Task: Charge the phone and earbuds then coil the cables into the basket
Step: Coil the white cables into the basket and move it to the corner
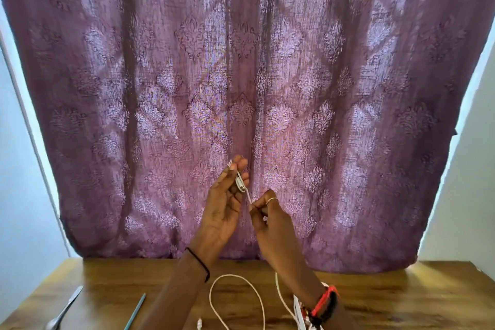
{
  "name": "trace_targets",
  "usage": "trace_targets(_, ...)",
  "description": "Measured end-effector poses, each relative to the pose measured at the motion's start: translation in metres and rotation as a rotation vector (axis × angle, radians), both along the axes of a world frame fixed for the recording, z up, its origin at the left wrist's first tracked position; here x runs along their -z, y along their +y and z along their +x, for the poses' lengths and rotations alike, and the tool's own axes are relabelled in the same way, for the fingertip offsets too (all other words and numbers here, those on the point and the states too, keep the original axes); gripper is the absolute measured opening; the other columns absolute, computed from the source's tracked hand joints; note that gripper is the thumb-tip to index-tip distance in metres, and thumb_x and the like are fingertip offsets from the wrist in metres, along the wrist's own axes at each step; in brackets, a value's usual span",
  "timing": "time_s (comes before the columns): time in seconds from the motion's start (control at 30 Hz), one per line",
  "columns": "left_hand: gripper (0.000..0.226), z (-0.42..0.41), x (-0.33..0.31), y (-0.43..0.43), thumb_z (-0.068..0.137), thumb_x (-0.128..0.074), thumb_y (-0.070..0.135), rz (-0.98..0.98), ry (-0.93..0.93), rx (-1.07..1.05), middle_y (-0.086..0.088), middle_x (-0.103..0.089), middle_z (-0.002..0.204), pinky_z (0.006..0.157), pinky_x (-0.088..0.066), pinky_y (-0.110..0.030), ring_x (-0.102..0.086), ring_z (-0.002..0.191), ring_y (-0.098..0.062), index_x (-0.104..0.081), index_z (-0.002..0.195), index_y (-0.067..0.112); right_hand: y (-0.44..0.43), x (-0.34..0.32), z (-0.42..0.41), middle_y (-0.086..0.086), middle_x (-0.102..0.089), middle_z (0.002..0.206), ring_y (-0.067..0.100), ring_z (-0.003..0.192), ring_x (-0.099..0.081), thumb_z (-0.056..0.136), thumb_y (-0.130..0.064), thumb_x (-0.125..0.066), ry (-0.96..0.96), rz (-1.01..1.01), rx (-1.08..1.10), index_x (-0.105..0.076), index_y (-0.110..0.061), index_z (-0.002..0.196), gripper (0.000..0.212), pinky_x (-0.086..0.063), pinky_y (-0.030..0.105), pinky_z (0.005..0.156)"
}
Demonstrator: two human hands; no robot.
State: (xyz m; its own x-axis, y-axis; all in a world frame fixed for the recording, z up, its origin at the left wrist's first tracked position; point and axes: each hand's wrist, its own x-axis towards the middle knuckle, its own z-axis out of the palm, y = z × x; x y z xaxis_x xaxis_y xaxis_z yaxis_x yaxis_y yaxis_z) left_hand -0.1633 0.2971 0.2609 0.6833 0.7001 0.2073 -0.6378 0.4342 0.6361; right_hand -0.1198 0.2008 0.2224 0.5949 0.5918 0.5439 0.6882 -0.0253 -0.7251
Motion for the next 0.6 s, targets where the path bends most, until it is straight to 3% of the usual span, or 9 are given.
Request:
trace_targets(0.13, 0.020, 0.000, -0.002, -0.006, 0.094, -0.046, 0.008, 0.180, 0.031, -0.135, 0.003, -0.074, 0.084, 0.068, -0.053, -0.013, -0.067, 0.074, -0.003, -0.061, 0.106, 0.013, 0.003, 0.004, 0.000, 0.012, -0.064, 0.078, 0.033, 0.077, -0.062, 0.092, -0.015, -0.050, -0.034, -0.060, -0.014, -0.044, -0.018, 0.086, 0.009, -0.049, 0.044, 0.070)
trace_targets(0.3, 0.018, 0.001, 0.006, -0.003, 0.093, -0.053, 0.014, 0.781, 0.317, -0.516, 0.012, -0.074, 0.082, 0.071, -0.048, -0.012, -0.066, 0.072, 0.002, -0.068, 0.093, 0.024, 0.001, 0.005, 0.002, 0.013, -0.068, 0.086, 0.034, 0.084, -0.063, 0.090, -0.025, -0.051, -0.096, -0.170, -0.033, -0.051, -0.017, 0.098, 0.011, -0.050, 0.044, 0.072)
trace_targets(0.4, 0.016, 0.003, 0.014, 0.007, 0.093, -0.054, 0.017, 1.121, 0.538, -0.751, 0.015, -0.072, 0.083, 0.063, -0.043, -0.007, -0.061, 0.069, 0.013, -0.070, 0.090, 0.022, -0.003, 0.001, 0.003, 0.007, -0.065, 0.080, 0.031, 0.082, -0.062, 0.086, -0.031, -0.050, -0.117, -0.229, -0.040, -0.056, -0.025, 0.106, 0.021, -0.047, 0.036, 0.071)
trace_targets(0.43, 0.016, 0.003, 0.016, 0.009, 0.092, -0.054, 0.016, 1.218, 0.592, -0.803, 0.014, -0.072, 0.083, 0.062, -0.044, -0.010, -0.062, 0.069, 0.009, -0.069, 0.088, 0.019, -0.003, -0.001, 0.004, 0.007, -0.067, 0.080, 0.030, 0.082, -0.062, 0.085, -0.032, -0.050, -0.125, -0.243, -0.039, -0.058, -0.025, 0.107, 0.025, -0.047, 0.035, 0.071)
trace_targets(0.53, 0.025, 0.003, 0.021, 0.015, 0.090, -0.043, 0.022, 1.394, 0.666, -0.765, -0.001, -0.073, 0.088, 0.068, -0.051, -0.033, -0.068, 0.080, -0.023, -0.065, 0.093, 0.010, -0.007, -0.009, 0.013, 0.005, -0.072, 0.090, 0.025, 0.086, -0.065, 0.082, -0.035, -0.054, -0.117, -0.254, -0.020, -0.067, -0.026, 0.104, 0.027, -0.050, 0.032, 0.075)
trace_targets(0.6, 0.035, 0.001, 0.026, 0.018, 0.087, -0.036, 0.024, 1.471, 0.647, -0.734, -0.009, -0.071, 0.092, 0.069, -0.051, -0.038, -0.067, 0.083, -0.029, -0.063, 0.098, 0.004, -0.010, -0.014, 0.023, 0.000, -0.074, 0.092, 0.018, 0.087, -0.067, 0.080, -0.038, -0.056, -0.099, -0.248, -0.013, -0.070, -0.030, 0.099, 0.026, -0.052, 0.032, 0.078)
